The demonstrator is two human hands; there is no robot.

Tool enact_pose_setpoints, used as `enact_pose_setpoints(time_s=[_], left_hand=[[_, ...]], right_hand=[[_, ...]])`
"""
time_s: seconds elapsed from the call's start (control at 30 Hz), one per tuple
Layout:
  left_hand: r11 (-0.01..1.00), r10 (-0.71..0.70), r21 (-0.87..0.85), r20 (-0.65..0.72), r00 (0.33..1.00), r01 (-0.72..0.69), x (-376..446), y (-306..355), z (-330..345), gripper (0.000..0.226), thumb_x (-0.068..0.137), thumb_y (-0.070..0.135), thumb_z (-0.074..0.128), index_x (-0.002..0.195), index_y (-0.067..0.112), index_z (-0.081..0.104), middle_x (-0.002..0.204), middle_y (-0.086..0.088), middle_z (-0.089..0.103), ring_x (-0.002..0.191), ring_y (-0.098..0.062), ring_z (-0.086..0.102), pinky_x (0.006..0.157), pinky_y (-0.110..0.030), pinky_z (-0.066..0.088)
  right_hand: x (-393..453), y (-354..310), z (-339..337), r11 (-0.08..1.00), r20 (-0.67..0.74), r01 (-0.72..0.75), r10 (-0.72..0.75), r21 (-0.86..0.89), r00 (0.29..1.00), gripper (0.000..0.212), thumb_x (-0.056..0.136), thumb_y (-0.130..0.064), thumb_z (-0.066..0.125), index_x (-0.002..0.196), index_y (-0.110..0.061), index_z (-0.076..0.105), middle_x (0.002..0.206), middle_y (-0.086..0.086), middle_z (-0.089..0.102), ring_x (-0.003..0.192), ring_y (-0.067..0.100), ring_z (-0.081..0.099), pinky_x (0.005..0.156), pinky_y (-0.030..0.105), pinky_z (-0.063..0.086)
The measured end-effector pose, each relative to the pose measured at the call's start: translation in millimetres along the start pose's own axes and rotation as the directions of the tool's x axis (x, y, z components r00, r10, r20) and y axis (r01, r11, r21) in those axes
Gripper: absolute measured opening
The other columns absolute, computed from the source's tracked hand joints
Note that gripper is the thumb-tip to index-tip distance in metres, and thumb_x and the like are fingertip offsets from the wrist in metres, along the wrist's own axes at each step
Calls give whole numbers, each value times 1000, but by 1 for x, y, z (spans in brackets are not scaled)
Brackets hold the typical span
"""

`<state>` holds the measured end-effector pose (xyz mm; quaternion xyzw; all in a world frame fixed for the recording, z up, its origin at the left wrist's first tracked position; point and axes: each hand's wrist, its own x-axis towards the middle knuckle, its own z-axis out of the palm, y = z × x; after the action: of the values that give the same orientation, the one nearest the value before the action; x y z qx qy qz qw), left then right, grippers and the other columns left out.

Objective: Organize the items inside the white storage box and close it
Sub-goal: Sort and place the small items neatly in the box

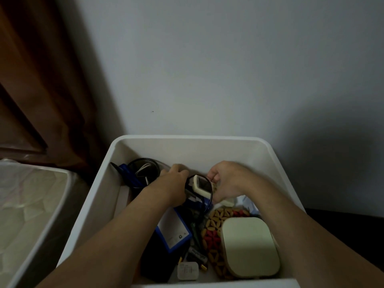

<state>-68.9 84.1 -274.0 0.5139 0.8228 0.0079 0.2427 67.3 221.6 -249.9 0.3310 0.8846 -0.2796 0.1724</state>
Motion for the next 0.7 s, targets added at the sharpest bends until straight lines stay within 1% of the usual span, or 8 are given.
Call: enact_pose_setpoints(time_s=[0.13, 0.23, 0.3, 0.37, 0.47, 0.53, 0.63, 0.7], left_hand=[[999, 20, -33, -40, 999, -21, 1, -1, 4, 63, 97, 27, 69, 151, 13, 39, 153, -9, 43, 139, -38, 41, 114, -45, 41], [1000, 25, -17, -102, 994, -26, 2, -2, 5, 56, 94, 21, 72, 142, 10, 44, 149, -11, 42, 134, -38, 46, 109, -43, 45], [1000, 17, 6, -109, 994, -16, 2, -1, 4, 52, 95, 19, 69, 141, 10, 46, 149, -14, 38, 132, -39, 48, 110, -44, 46], [1000, -3, 19, -81, 997, 4, 2, 0, 3, 46, 96, 21, 68, 138, 10, 51, 145, -18, 36, 128, -39, 51, 109, -45, 47], [1000, -20, 15, -38, 999, 21, 1, -1, 2, 38, 97, 24, 69, 130, 9, 56, 141, -18, 35, 116, -37, 58, 102, -44, 51], [1000, -26, 16, -15, 1000, 26, 0, -2, 4, 42, 98, 24, 67, 133, 8, 51, 143, -19, 34, 123, -37, 54, 105, -43, 49], [999, -17, 27, 29, 999, 16, 0, -3, 6, 50, 99, 23, 64, 139, 4, 41, 149, -20, 31, 142, -38, 33, 118, -45, 36], [1000, -3, 29, 57, 998, 1, -1, -4, 5, 50, 98, 21, 63, 139, 3, 39, 149, -18, 30, 144, -36, 27, 120, -45, 32]], right_hand=[[1, 3, 0, 1000, 7, 7, -7, 19, 1000, 70, 62, -25, 99, 124, -32, 67, 114, -13, 68, 99, 8, 65, 75, 23, 53], [-2, 2, -1, 998, 38, 51, -51, 23, 998, 77, 62, -25, 99, 130, -32, 63, 116, -13, 67, 101, 10, 66, 85, 30, 57], [-3, 1, -1, 994, 77, 97, -101, 49, 992, 79, 62, -24, 98, 131, -32, 62, 116, -14, 70, 100, 9, 68, 89, 32, 58], [-5, 0, 0, 988, 123, 137, -145, 73, 982, 70, 64, -22, 96, 126, -34, 65, 113, -14, 72, 100, 10, 70, 89, 35, 60], [-6, 0, 2, 986, 162, 162, -167, 43, 973, 50, 72, -14, 87, 113, -35, 69, 104, -11, 73, 93, 13, 71, 84, 36, 62], [-7, -1, 2, 988, 158, 155, -156, 16, 975, 49, 74, -11, 85, 116, -32, 69, 105, -7, 72, 94, 16, 71, 85, 39, 63], [-8, -2, 2, 991, 157, 137, -136, 3, 978, 55, 75, -10, 86, 124, -29, 69, 104, -4, 73, 94, 16, 72, 86, 40, 64], [-9, -3, 1, 991, 178, 133, -129, -16, 976, 55, 77, -10, 84, 126, -29, 68, 108, -4, 73, 95, 15, 71, 87, 38, 63]])
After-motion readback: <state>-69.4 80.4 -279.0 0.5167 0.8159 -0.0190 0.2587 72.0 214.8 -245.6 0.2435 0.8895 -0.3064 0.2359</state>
